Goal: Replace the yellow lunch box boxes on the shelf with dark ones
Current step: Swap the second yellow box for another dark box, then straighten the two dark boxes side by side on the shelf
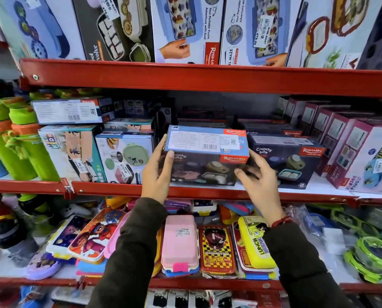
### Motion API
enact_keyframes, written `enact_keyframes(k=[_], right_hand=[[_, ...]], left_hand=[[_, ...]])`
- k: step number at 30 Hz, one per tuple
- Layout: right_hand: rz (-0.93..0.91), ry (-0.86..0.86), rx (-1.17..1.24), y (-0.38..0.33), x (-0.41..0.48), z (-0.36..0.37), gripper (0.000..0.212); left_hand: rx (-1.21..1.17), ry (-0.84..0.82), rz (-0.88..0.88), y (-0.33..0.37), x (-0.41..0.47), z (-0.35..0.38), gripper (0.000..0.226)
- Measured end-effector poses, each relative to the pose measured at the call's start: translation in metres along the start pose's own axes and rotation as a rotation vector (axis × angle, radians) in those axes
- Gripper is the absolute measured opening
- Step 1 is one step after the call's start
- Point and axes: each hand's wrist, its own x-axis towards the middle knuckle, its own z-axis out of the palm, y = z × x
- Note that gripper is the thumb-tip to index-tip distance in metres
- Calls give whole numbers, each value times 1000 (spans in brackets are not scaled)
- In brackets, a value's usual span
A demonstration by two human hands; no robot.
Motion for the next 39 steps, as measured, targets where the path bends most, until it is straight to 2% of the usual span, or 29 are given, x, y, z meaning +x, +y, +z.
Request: enact_keyframes(k=[4, 8, 12, 18, 22, 26, 28, 30, 32, 34, 35, 37, 39], right_hand=[[19, 56, 10, -3, 1, 7, 50], [20, 78, -19, -1, 6, 13, 49], [34, 85, -86, 9, 16, 19, 50], [82, 62, -237, 29, 22, 27, 53], [104, 50, -278, 36, 23, 30, 57], [167, 32, -203, 31, 21, 33, 60], [216, 38, -94, 26, 19, 35, 64], [251, 44, 11, 25, 18, 38, 70], [288, 33, 77, 25, 16, 39, 91], [314, 22, 123, 28, 15, 38, 114], [310, 19, 146, 29, 14, 36, 117], [295, -1, 179, 27, 11, 32, 106], [272, -10, 177, 23, 7, 30, 74]], left_hand=[[-28, 31, -62, -5, 9, 6, 39], [-29, 49, -108, -8, 15, 10, 27], [4, 20, -140, -10, 20, 15, 41], [34, -38, -306, -24, 22, 28, 57], [27, -36, -327, -26, 21, 30, 57], [-16, -47, -307, -26, 21, 30, 54], [-48, -23, -311, -27, 19, 30, 57], [-118, 1, -375, -33, 17, 29, 75], [-218, -3, -448, -46, 18, 29, 92], [-247, -21, -470, -39, 16, 29, 85], [-247, -19, -466, -34, 14, 28, 78], [-238, -11, -452, -31, 11, 25, 71], [-216, -2, -423, -34, 8, 21, 80]])
